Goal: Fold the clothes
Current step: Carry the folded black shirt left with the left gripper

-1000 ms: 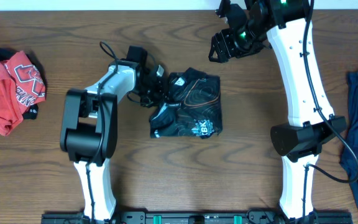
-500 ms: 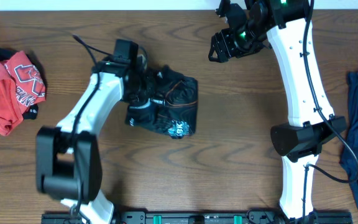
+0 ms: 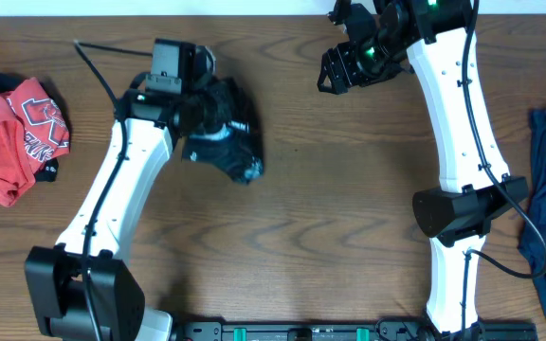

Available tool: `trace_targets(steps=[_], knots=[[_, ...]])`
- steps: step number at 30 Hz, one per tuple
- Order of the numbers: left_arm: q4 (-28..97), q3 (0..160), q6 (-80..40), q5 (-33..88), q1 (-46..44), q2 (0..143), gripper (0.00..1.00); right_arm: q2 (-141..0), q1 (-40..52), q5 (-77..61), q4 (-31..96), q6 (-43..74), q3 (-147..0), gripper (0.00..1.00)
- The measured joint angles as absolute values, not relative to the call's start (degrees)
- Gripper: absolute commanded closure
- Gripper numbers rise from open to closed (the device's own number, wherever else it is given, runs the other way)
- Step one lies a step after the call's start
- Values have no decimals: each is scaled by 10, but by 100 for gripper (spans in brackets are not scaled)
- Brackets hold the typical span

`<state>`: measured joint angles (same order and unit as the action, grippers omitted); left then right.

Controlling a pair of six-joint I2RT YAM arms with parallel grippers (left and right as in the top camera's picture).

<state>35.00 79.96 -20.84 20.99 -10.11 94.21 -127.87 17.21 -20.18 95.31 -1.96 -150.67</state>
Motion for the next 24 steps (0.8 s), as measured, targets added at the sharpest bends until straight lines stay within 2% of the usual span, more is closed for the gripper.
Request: trace_targets(steps=[11, 24], knots=[[328, 921, -212, 130, -70, 942, 94, -1279, 172, -202, 957, -20, -1507, 32], [327, 935, -223, 95, 160, 943, 94, -1279, 172, -202, 971, -20, -1507, 36]])
